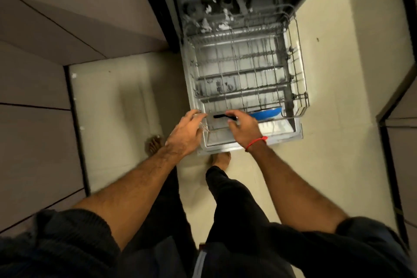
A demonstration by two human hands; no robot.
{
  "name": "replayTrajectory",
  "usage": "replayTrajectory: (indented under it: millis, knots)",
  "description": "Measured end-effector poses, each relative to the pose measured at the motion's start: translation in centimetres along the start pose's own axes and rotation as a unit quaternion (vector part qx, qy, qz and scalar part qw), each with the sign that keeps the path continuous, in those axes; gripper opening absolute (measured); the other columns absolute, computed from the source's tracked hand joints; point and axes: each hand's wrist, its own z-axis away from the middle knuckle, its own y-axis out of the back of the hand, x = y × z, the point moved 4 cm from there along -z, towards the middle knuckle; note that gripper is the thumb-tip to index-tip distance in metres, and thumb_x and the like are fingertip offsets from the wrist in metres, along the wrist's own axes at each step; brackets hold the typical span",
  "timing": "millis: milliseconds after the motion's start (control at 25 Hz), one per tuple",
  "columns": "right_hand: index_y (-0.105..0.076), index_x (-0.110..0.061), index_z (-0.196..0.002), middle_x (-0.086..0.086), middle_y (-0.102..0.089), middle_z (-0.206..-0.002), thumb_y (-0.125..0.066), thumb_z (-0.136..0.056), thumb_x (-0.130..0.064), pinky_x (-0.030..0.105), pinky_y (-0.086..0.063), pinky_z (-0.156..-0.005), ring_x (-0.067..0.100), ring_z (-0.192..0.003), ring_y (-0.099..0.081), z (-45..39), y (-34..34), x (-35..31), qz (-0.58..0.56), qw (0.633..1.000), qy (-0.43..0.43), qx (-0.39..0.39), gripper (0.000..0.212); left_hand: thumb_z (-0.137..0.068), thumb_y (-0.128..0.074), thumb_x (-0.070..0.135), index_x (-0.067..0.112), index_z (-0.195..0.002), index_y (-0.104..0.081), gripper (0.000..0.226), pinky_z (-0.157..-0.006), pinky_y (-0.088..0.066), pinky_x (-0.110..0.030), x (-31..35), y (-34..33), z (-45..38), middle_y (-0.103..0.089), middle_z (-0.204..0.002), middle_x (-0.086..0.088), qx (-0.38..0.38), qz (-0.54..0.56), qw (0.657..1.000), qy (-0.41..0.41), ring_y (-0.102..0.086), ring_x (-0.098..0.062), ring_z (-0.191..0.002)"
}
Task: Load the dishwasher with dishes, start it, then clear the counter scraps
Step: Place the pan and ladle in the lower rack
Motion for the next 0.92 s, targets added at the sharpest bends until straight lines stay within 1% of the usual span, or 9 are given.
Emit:
replayTrajectory:
  millis: [80,160,280,440,560,640,760,840,920]
  knots:
    - [-0.067,-0.011,-0.116,0.007,-0.07,-0.113,-0.058,-0.093,-0.004,0.03,-0.048,-0.1,0.019,-0.106,-0.064,0.1,-0.9,-6.2,-0.005,0.998,0.039,-0.042,0.027,-0.095,-0.057,0.009,0.018,-0.144,-0.05,0.05,-0.115,-0.038,-0.047,-0.6,4.5,2.9,-0.038,-0.154,-0.007,0.041,-0.006,0.999,0.018,-0.043,-0.029,-0.139]
    - [-0.067,-0.013,-0.116,0.004,-0.07,-0.11,-0.056,-0.093,-0.005,0.025,-0.047,-0.099,0.015,-0.103,-0.064,0.3,-2.0,-13.8,-0.007,0.991,0.104,-0.085,0.026,-0.095,-0.057,0.009,0.019,-0.144,-0.05,0.051,-0.115,-0.039,-0.047,-1.6,10.1,6.7,-0.037,-0.155,-0.008,0.097,-0.004,0.994,0.056,-0.043,-0.031,-0.139]
    - [-0.066,-0.013,-0.115,0.005,-0.07,-0.106,-0.057,-0.091,-0.004,0.028,-0.049,-0.096,0.014,-0.098,-0.065,0.8,-4.9,-25.4,0.001,0.965,0.213,-0.154,0.027,-0.095,-0.057,0.01,0.022,-0.142,-0.052,0.049,-0.113,-0.04,-0.045,-4.0,18.3,13.0,-0.039,-0.155,-0.007,0.213,0.008,0.97,0.113,-0.045,-0.031,-0.136]
    - [-0.066,-0.011,-0.116,0.006,-0.071,-0.107,-0.057,-0.091,-0.004,0.031,-0.051,-0.096,0.017,-0.099,-0.067,1.7,-10.5,-38.1,0.035,0.918,0.33,-0.218,0.027,-0.092,-0.06,0.007,0.023,-0.137,-0.057,0.048,-0.109,-0.044,-0.048,-8.7,27.1,20.5,-0.044,-0.151,-0.005,0.352,0.033,0.924,0.145,-0.047,-0.028,-0.135]
    - [-0.066,-0.009,-0.116,0.008,-0.071,-0.107,-0.058,-0.091,-0.001,0.031,-0.051,-0.095,0.019,-0.098,-0.068,3.3,-15.8,-46.2,0.066,0.881,0.392,-0.256,0.027,-0.091,-0.062,0.006,0.024,-0.133,-0.06,0.046,-0.105,-0.048,-0.05,-13.6,32.5,26.5,-0.047,-0.146,-0.002,0.449,0.052,0.874,0.178,-0.049,-0.025,-0.133]
    - [-0.066,-0.01,-0.117,0.007,-0.071,-0.107,-0.059,-0.091,-0.002,0.03,-0.052,-0.094,0.019,-0.098,-0.068,4.3,-19.8,-51.0,0.079,0.855,0.431,-0.277,0.029,-0.089,-0.062,0.004,0.023,-0.13,-0.063,0.045,-0.104,-0.049,-0.049,-17.0,35.1,30.1,-0.051,-0.143,-0.003,0.504,0.058,0.84,0.194,-0.052,-0.026,-0.13]
    - [-0.065,-0.008,-0.119,0.008,-0.07,-0.11,-0.058,-0.09,0.0,0.028,-0.051,-0.096,0.018,-0.1,-0.067,5.8,-25.8,-56.9,0.084,0.824,0.472,-0.303,0.031,-0.088,-0.063,0.0,0.021,-0.128,-0.065,0.045,-0.105,-0.049,-0.046,-21.3,38.1,34.9,-0.053,-0.141,-0.006,0.547,0.061,0.807,0.214,-0.054,-0.027,-0.127]
    - [-0.065,-0.006,-0.119,0.009,-0.07,-0.111,-0.058,-0.09,0.002,0.026,-0.05,-0.096,0.016,-0.1,-0.066,7.2,-30.3,-60.9,0.065,0.804,0.497,-0.321,0.032,-0.087,-0.062,0.001,0.02,-0.128,-0.065,0.045,-0.106,-0.047,-0.046,-24.3,40.3,38.5,-0.053,-0.141,-0.007,0.573,0.065,0.782,0.237,-0.055,-0.027,-0.127]
    - [-0.065,-0.009,-0.12,0.006,-0.07,-0.112,-0.058,-0.09,0.002,0.019,-0.048,-0.094,0.012,-0.1,-0.065,9.0,-34.1,-64.2,0.05,0.789,0.511,-0.338,0.032,-0.089,-0.06,0.004,0.022,-0.13,-0.064,0.044,-0.109,-0.045,-0.046,-26.6,42.0,41.7,-0.052,-0.143,-0.005,0.585,0.069,0.763,0.266,-0.053,-0.025,-0.129]
